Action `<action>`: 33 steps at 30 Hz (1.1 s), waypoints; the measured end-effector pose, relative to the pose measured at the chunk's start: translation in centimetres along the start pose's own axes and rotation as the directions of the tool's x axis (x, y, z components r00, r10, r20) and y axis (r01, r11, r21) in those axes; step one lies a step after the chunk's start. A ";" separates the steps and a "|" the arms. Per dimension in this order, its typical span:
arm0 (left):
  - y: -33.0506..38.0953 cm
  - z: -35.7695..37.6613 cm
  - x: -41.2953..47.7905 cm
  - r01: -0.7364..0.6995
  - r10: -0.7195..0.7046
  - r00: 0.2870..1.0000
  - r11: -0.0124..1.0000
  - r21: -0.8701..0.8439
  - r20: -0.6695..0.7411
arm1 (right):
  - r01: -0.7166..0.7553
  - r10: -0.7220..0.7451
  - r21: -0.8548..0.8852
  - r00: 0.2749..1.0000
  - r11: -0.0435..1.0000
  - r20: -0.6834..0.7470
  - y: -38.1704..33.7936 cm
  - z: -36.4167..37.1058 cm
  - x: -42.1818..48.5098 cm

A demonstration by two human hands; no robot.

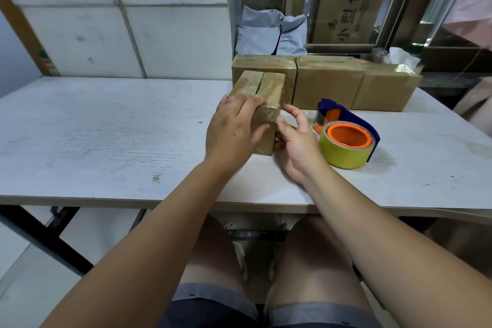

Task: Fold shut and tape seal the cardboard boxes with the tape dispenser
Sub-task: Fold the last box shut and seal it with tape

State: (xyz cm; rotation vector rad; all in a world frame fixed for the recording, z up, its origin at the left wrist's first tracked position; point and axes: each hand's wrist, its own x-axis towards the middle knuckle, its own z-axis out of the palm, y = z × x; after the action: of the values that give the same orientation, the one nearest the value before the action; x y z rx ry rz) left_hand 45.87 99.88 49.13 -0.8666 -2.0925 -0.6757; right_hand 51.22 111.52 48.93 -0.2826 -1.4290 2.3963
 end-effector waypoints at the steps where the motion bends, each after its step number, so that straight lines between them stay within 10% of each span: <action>1: 0.1 0.0 0.0 0.008 -0.008 1.000 1.000 0.001 0.005 | -0.026 0.026 0.001 0.999 1.000 -0.023 0.2 -0.3 0.0; 8: 0.6 -0.9 0.2 0.023 -0.025 0.999 0.999 0.041 0.043 | 0.337 -0.444 -0.451 0.882 0.826 -0.155 -0.3 0.8 -0.8; 13: 0.8 -2.4 0.5 0.176 -0.153 0.973 0.977 -0.123 0.173 | 0.382 -0.497 -0.553 0.865 0.740 -0.068 0.1 1.1 -2.0; 17: 0.5 -4.3 0.3 0.397 -0.343 0.913 0.632 -0.666 0.218 | 0.454 -0.542 -0.596 0.840 0.663 0.038 -0.3 0.0 -2.0; 24: -1.3 -3.3 -0.5 0.541 -0.555 0.750 0.201 -0.817 0.360 | 0.522 -0.499 -0.687 0.826 0.505 0.261 -1.7 -0.9 -0.6; 33: -2.5 -3.3 -0.4 0.567 -0.553 0.766 0.340 -0.750 0.328 | 0.465 -0.367 -0.655 0.883 0.595 0.293 -3.3 -2.3 0.4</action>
State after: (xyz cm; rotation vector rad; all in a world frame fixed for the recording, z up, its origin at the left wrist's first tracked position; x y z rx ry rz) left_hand 45.59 95.87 50.24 -0.5286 -2.0233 -2.1881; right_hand 52.28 115.02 50.74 0.0482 -2.1635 1.4087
